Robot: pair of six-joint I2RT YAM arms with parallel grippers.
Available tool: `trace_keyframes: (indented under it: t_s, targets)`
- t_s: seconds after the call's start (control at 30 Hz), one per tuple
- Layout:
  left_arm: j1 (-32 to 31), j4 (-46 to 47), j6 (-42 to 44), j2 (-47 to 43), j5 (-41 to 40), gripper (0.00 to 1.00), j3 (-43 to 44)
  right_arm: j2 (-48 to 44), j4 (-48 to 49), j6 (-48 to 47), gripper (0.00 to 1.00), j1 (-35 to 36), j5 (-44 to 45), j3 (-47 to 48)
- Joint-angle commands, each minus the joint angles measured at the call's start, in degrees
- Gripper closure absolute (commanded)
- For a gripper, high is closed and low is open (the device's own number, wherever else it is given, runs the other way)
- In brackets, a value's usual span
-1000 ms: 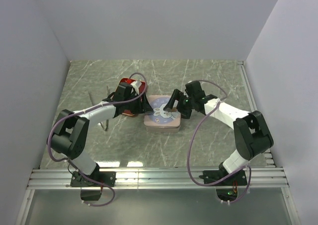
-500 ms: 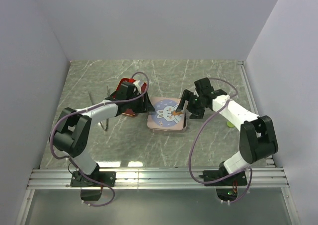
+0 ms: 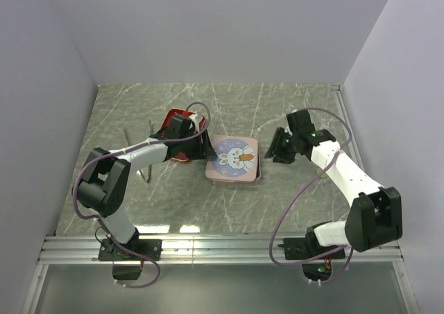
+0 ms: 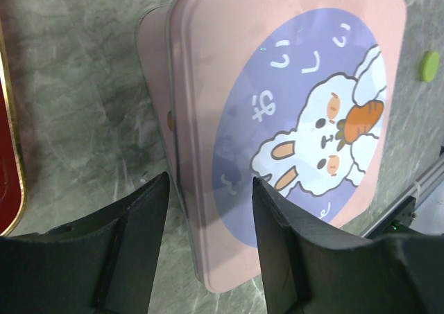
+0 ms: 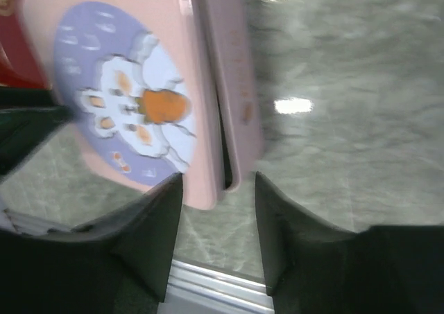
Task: Pack the cookies
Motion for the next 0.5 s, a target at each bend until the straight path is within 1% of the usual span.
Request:
trace_keyframes:
  t_s: [0.0,0.1,0.23,0.3,0.47]
  targets:
    - [-0.29,-1.9,-0.44,-1.06,-1.57,0.43,2.55,-2.84,-0.61,-0.29,0.61,-2.56,4.16,-5.0]
    - [-0.29,-3.83,-0.88,-1.5,-2.45,0.43,3.25,-3.12,1.32,0.41,0.77,-3.09,4.52,-9.49]
    - [-0.29,-7.35,-0.96,-1.32,-4.03,0.43,5.36,-1.28,5.36,1.55,0.8,-2.91,1.8,-14.23]
    - [-0.29,-7.88,-1.31,-1.15,-3.77,0.43,5.98,-0.22,7.91,2.25,0.8,-2.74,-0.13,-15.12]
    - [-0.73,-9.11,-2.02,-0.97,-3.51,0.43,5.98,2.77,10.38,3.22,0.82,-1.6,-1.46,-14.16]
